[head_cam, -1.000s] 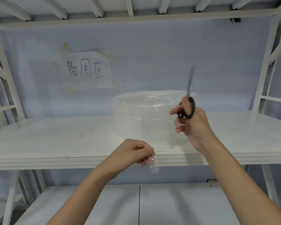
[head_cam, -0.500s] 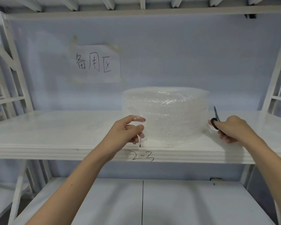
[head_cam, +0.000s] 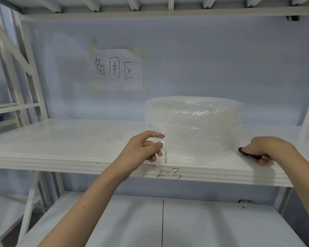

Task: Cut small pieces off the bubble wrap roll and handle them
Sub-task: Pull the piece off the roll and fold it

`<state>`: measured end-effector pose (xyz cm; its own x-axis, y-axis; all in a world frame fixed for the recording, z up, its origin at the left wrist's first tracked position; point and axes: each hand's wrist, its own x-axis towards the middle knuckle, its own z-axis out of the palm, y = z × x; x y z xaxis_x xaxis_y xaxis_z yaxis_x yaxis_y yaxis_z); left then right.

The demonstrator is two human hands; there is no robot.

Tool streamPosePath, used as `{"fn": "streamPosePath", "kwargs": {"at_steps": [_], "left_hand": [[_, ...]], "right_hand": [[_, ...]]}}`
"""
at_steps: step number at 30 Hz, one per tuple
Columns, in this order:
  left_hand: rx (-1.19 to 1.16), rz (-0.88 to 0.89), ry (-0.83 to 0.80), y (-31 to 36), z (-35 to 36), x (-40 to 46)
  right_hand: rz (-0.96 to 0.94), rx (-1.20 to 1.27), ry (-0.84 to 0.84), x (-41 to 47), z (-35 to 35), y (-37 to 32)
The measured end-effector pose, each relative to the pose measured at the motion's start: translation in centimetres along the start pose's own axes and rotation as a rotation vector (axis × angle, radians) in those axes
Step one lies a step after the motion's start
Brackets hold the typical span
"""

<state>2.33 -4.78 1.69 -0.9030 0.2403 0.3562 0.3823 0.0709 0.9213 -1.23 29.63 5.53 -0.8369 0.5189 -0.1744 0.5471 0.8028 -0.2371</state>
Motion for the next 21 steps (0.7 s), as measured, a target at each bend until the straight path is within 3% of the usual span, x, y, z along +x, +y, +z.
{"fn": "streamPosePath", "kwargs": {"at_steps": [6,15,18,21], "left_hand": [[0.012,0.009,-0.005,0.1,0.0,-0.1],[0.016,0.020,-0.016,-0.1,0.3,0.0],[0.021,0.024,-0.016,-0.1,0.0,0.0],[0.043,0.025,-0.006,-0.2,-0.7,0.3]], "right_hand": [[-0.028,-0.018,-0.086,-0.3,-0.5,-0.2],[-0.118,0.175,0.089,-1.6,-0.2,-0.2],[-0.274,0.107,0.230,-4.1,-0.3,-0.8],[-0.532,0.155,0.145,-9.3,-0.4,-3.4]]}}
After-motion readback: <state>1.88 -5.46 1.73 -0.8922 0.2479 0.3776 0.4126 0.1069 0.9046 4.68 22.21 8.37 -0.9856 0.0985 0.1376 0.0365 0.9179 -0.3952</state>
